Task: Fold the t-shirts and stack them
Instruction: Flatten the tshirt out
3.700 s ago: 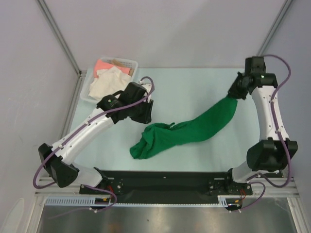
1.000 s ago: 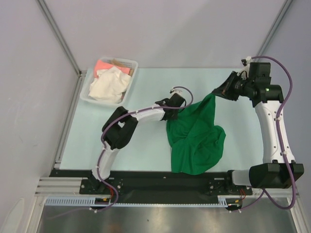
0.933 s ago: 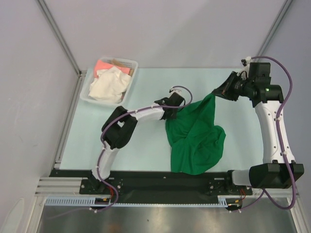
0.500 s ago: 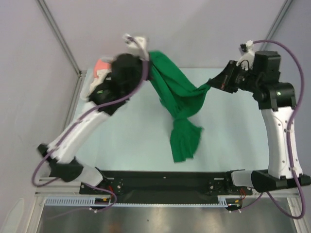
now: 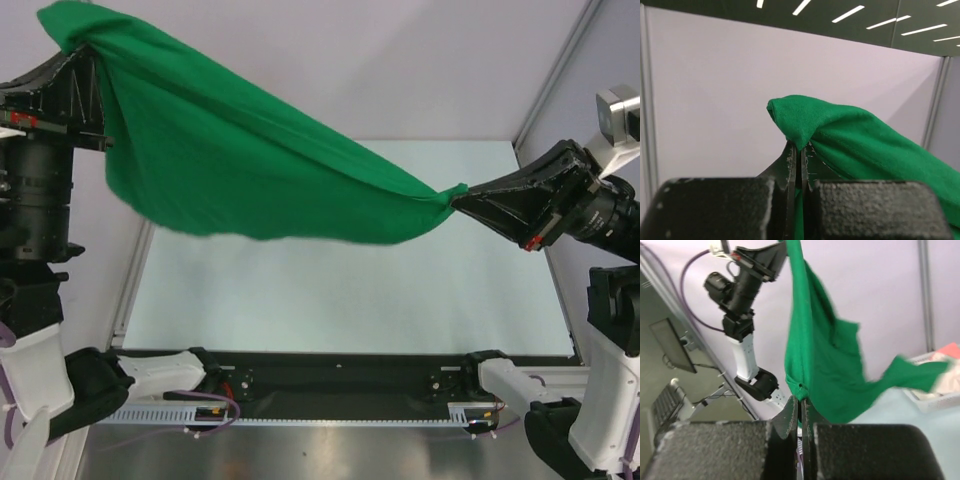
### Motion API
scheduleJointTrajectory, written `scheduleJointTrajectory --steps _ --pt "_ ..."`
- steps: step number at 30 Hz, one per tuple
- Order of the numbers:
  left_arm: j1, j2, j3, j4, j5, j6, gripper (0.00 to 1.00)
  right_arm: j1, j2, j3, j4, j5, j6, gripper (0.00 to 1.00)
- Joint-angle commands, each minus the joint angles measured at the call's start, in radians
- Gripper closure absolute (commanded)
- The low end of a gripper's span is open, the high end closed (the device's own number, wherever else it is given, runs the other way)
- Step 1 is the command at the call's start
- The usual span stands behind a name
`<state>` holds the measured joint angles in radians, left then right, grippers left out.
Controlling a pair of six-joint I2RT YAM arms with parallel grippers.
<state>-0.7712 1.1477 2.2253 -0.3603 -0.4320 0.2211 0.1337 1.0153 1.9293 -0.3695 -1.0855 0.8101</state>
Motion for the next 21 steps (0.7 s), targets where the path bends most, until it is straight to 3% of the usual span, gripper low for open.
scheduleJointTrajectory --steps 1,7,11,14,17,18,19,20,21 --pt "0.004 0.075 0.022 0.045 -0.043 0.148 1.00 -0.057 0.012 0.004 -0.157 -0.005 -0.046 1.00" --pt "0.004 0.220 -0.041 0.139 -0.053 0.175 1.00 -0.074 -0.001 -0.185 -0.460 0.263 -0.152 1.00" --pt "0.016 0.372 -0.162 0.240 -0.045 0.185 1.00 -0.072 0.031 -0.375 -0.684 0.710 -0.203 1.00" --pt "0.024 0.585 -0.228 0.309 -0.016 0.216 1.00 -0.109 0.031 -0.654 -0.704 0.893 -0.172 1.00" --pt "0.024 0.860 -0.184 0.331 -0.004 0.201 0.99 -0.224 0.014 -0.870 -0.675 0.852 -0.176 1.00" --pt "0.024 0.915 -0.176 0.355 0.005 0.201 1.00 -0.241 0.006 -0.916 -0.671 0.915 -0.187 0.99" --pt "0.024 0.990 -0.212 0.398 0.006 0.186 0.99 -0.256 0.000 -0.952 -0.658 0.929 -0.212 0.91" --pt "0.024 1.021 -0.222 0.437 -0.013 0.167 0.78 -0.261 0.008 -0.990 -0.660 0.964 -0.253 0.88" --pt "0.024 1.055 -0.213 0.432 -0.028 0.150 0.78 -0.253 0.012 -1.004 -0.666 1.040 -0.268 0.86"
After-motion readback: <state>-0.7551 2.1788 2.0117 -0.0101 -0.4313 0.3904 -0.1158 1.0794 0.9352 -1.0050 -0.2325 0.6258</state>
